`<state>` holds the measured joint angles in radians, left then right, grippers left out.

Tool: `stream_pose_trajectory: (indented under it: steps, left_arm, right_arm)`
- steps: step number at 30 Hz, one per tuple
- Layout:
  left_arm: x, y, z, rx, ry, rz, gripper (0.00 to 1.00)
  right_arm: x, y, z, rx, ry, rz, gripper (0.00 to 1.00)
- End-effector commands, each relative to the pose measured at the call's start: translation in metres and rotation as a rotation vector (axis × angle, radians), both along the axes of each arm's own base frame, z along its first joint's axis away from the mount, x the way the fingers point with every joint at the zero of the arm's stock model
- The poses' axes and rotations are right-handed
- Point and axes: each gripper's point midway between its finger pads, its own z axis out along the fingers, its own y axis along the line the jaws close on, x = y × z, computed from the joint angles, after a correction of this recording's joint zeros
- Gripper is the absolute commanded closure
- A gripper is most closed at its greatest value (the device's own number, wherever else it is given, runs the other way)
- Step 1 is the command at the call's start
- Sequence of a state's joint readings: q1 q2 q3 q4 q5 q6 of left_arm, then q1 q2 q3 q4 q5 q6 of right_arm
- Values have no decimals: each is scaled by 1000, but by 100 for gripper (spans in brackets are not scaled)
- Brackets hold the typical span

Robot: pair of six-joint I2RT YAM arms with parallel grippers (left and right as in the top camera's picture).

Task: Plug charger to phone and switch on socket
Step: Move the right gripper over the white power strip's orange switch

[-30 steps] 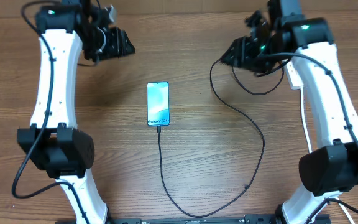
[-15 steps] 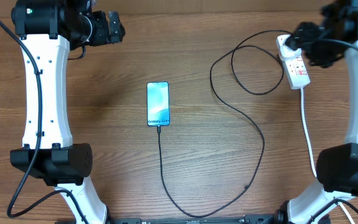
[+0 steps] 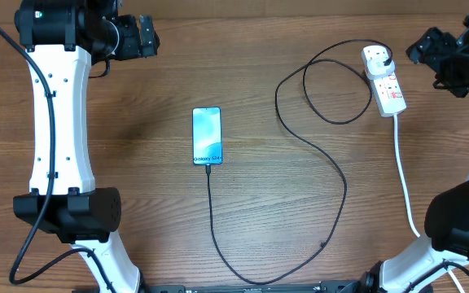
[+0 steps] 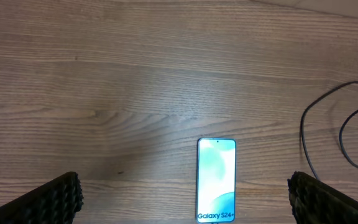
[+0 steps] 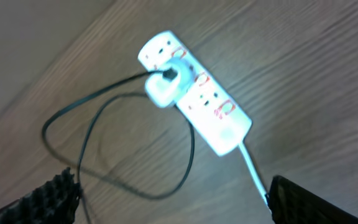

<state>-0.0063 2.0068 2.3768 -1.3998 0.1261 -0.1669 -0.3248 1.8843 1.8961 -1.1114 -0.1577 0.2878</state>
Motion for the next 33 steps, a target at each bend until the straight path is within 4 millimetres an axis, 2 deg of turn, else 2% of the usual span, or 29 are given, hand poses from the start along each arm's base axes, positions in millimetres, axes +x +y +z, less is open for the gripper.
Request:
stream_pose_trajectory:
  steps: [1, 10, 15, 17, 22, 33]
  left_arm:
    - [-2, 4, 11, 2, -28, 21, 0]
    - [-2, 4, 11, 2, -28, 21, 1]
    - [-2, 4, 11, 2, -28, 21, 0]
    - [-2, 4, 11, 2, -28, 21, 1]
    - [-2, 4, 11, 2, -28, 21, 0]
    - [-2, 4, 11, 2, -28, 21, 0]
  right_arm:
    - [-1, -8, -12, -27, 9, -22, 4]
    - [10, -33, -44, -131, 0, -83, 2]
    - [23, -44, -76, -122, 21, -92, 2]
    - [28, -47, -94, -117, 40, -90, 2]
    - [38, -52, -122, -114, 55, -90, 2]
    - [45, -56, -166, -102, 97, -101, 3]
